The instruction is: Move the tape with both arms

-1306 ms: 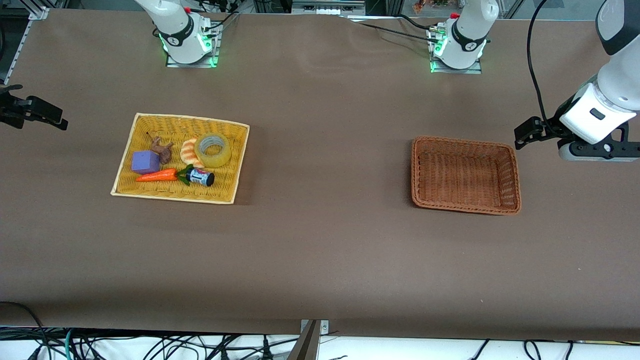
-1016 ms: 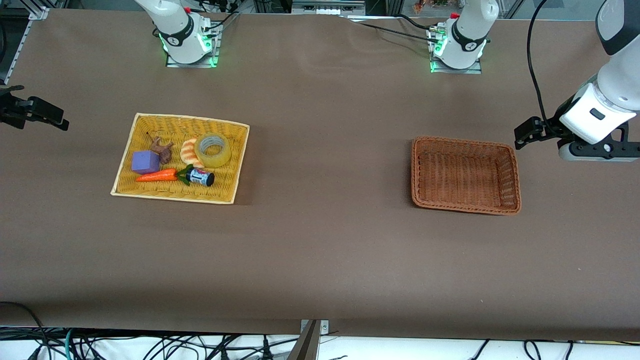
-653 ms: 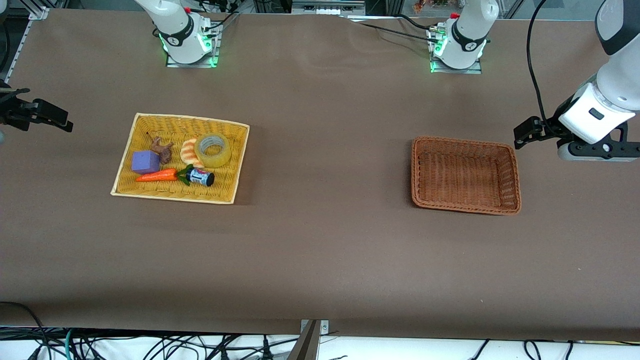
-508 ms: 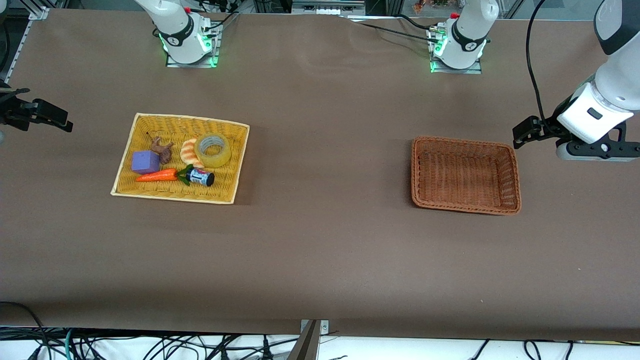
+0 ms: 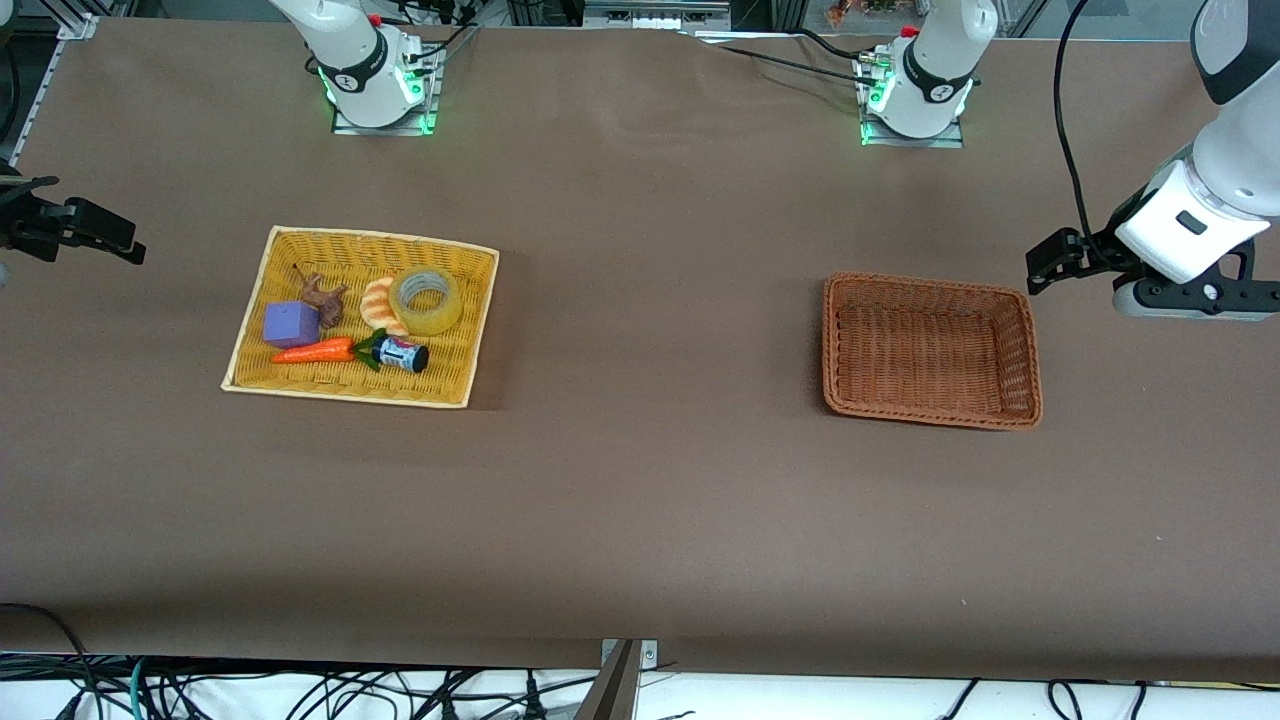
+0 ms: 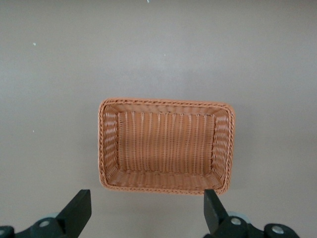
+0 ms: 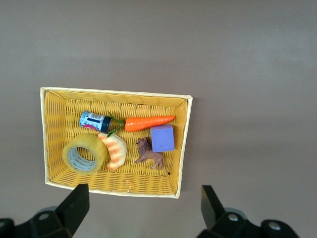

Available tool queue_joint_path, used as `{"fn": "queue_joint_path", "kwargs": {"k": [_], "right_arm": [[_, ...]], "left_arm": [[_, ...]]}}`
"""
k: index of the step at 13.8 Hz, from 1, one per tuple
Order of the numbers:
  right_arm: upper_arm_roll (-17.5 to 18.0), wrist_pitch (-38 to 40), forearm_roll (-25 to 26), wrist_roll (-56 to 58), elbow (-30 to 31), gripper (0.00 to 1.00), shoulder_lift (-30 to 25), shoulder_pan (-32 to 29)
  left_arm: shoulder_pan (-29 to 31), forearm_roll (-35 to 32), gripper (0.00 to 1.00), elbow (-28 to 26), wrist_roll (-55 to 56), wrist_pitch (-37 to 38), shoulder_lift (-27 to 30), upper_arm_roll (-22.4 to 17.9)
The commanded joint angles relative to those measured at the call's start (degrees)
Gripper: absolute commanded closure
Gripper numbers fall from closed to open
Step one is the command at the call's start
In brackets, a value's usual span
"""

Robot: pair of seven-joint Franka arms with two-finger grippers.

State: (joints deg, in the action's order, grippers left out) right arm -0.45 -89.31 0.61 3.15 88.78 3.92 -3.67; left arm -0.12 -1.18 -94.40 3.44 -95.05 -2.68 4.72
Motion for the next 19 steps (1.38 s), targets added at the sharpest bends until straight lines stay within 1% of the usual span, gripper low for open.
{"fn": "queue_joint_path", "kwargs": {"k": [1,3,19], "right_arm": [[0.1,0.9,-0.5,-0.5,-1.4,0.0,0.6,-0.1],[0.1,0.8,-0.5,-0.6,-1.4,0.0,0.6,-0.1],[0.3,1.3,0.4,-0.9,-1.1,0.0,0.2,-0.1]], "left_arm": [[0.4,-0.8,0.0,2.9,-1.2,3.1,0.1,0.1],[0.3,-0.8,0.0,4.1,-1.5,4.4,-0.1,0.0],[0.2,-0.8,0.0,4.1,-1.6,4.4,-0.7,0.2]]}}
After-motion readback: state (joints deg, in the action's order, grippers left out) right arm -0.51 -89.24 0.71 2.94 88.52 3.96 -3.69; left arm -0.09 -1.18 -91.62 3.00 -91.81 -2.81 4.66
